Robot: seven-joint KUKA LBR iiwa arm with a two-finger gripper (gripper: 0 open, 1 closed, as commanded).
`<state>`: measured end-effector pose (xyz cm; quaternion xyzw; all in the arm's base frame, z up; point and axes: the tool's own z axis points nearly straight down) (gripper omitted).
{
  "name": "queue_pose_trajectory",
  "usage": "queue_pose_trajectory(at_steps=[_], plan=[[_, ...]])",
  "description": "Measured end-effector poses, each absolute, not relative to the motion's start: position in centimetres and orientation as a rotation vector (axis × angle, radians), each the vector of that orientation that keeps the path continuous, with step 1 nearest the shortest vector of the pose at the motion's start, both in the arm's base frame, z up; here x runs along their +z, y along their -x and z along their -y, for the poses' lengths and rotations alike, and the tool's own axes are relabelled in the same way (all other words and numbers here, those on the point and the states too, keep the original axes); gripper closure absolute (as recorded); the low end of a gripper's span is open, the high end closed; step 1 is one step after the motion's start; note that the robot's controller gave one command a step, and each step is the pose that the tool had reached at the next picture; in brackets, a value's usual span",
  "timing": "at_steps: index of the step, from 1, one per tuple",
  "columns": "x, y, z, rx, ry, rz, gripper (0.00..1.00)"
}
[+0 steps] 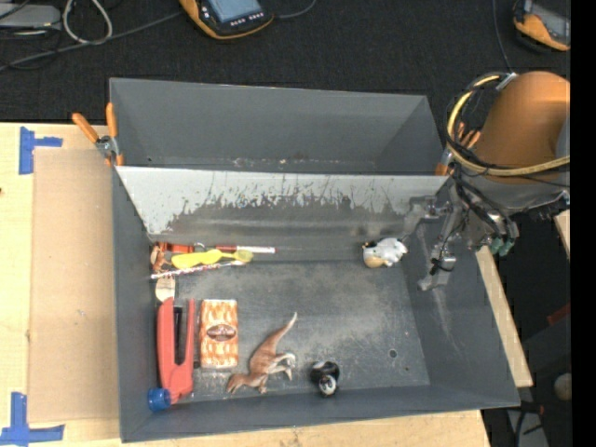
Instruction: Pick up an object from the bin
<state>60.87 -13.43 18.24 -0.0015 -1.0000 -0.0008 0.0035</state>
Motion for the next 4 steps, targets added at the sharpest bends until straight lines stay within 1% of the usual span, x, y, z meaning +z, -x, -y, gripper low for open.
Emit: queue_pose_trajectory(at_steps=[1, 2, 3, 4], plan=[[18.7, -61.0, 13.4, -0.001, 0.000, 3.142, 0.00], [16.0, -57.7, 9.3, -0.003, 0.036, 3.139, 0.00], [17.1, -57.7, 5.0, 0.001, 0.050, 3.143, 0.00], [12.7, -57.1, 3.6, -0.003, 0.200, 3.135, 0.00]])
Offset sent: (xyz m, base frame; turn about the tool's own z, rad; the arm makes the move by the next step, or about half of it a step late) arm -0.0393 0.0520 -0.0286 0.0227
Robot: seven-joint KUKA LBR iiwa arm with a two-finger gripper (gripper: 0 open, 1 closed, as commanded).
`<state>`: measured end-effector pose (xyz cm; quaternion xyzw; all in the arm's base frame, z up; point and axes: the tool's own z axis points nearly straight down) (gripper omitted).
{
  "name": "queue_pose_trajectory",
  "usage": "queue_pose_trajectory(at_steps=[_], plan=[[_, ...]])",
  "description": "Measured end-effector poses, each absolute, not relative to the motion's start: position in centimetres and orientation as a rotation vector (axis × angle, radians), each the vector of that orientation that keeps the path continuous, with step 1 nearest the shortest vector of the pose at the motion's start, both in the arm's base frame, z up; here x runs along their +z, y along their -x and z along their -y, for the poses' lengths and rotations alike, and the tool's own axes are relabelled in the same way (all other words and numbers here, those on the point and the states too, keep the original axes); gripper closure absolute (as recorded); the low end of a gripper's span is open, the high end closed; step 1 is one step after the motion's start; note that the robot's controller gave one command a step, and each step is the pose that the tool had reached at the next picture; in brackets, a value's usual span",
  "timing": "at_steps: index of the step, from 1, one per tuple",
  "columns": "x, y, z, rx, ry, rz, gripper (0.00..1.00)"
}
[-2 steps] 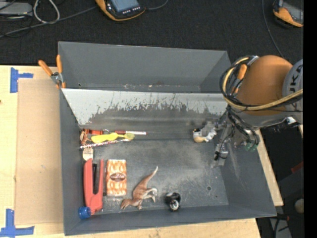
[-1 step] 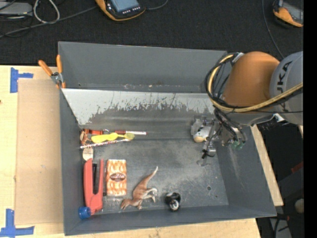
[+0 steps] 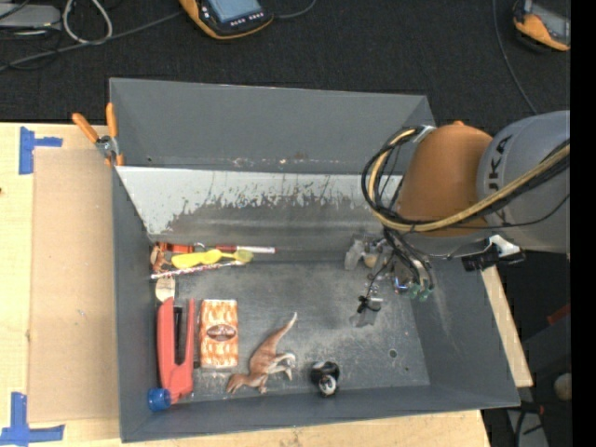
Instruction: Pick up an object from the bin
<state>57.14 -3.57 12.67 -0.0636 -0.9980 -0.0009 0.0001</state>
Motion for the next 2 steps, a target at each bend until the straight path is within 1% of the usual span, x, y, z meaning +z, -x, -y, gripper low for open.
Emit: queue_pose_trajectory(at_steps=[1, 2], plan=[[13.0, -57.0, 1.4, -0.003, 0.206, 3.128, 0.00], [10.4, -50.9, -3.4, -0.002, 0.263, 3.126, 0.00]])
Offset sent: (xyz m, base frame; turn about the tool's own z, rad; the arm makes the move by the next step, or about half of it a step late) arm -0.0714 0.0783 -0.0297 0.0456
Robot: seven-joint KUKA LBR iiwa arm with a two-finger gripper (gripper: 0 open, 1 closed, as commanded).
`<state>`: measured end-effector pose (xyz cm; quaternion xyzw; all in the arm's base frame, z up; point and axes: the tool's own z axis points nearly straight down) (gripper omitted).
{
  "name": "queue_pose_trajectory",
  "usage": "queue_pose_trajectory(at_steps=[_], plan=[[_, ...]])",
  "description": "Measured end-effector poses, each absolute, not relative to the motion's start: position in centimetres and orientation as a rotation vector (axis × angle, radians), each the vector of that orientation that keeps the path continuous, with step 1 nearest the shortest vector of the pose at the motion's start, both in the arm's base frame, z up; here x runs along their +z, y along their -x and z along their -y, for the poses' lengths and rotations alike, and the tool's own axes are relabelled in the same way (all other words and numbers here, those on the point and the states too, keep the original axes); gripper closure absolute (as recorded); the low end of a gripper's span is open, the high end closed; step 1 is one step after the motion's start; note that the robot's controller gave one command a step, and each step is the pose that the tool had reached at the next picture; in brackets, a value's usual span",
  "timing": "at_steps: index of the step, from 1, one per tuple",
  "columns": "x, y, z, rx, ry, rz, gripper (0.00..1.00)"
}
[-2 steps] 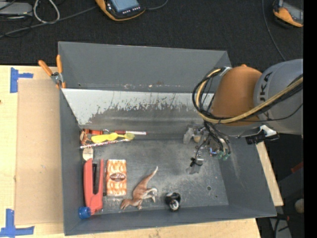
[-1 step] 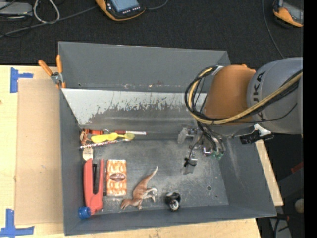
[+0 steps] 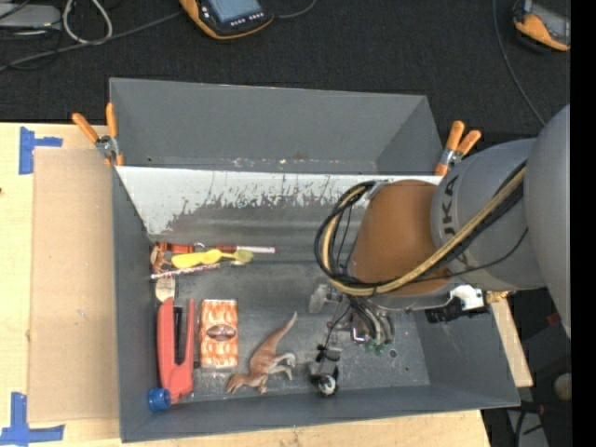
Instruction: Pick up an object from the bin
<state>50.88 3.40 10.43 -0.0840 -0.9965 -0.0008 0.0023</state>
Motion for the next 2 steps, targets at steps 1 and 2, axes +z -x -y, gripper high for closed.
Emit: queue_pose_trajectory(at_steps=[1, 2], plan=[[10.9, -50.7, -8.4, 0.000, 0.125, 3.151, 0.00], [15.7, -48.5, -11.8, -0.002, 0.078, 3.127, 0.00]])
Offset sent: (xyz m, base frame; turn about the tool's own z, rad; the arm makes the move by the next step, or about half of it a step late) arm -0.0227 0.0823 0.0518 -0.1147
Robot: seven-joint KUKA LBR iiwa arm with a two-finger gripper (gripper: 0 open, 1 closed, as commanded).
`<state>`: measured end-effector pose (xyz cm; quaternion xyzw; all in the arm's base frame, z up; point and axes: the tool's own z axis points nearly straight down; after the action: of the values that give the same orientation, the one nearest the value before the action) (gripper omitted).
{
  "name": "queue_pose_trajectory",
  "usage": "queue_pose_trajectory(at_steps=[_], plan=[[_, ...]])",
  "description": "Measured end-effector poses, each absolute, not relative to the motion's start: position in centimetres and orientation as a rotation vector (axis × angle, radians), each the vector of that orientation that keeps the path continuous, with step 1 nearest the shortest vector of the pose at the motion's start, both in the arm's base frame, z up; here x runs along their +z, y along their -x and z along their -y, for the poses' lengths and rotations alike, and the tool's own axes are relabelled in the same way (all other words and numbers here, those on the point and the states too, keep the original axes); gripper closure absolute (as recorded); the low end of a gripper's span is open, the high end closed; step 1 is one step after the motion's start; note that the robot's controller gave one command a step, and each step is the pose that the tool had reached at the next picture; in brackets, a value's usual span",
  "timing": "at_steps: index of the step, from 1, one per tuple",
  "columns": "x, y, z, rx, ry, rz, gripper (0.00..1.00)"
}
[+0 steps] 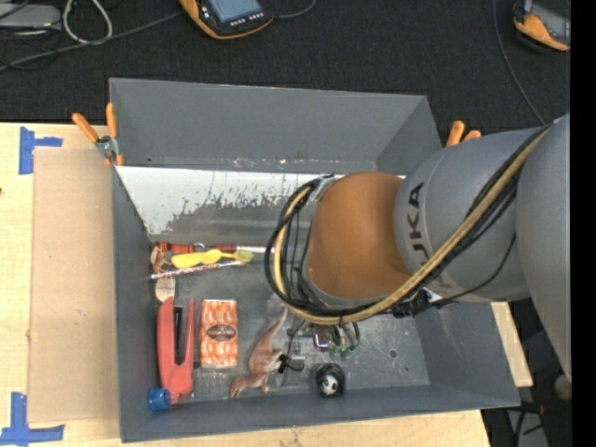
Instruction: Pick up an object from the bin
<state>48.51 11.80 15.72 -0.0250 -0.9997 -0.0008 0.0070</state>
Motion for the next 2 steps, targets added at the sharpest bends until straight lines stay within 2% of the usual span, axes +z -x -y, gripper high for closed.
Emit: queue_pose_trajectory(at_steps=[1, 2], plan=[[9.6, -47.2, -13.2, 0.000, 0.099, 3.147, 0.00], [7.2, -48.4, -10.9, -0.008, 0.232, 3.139, 0.00]])
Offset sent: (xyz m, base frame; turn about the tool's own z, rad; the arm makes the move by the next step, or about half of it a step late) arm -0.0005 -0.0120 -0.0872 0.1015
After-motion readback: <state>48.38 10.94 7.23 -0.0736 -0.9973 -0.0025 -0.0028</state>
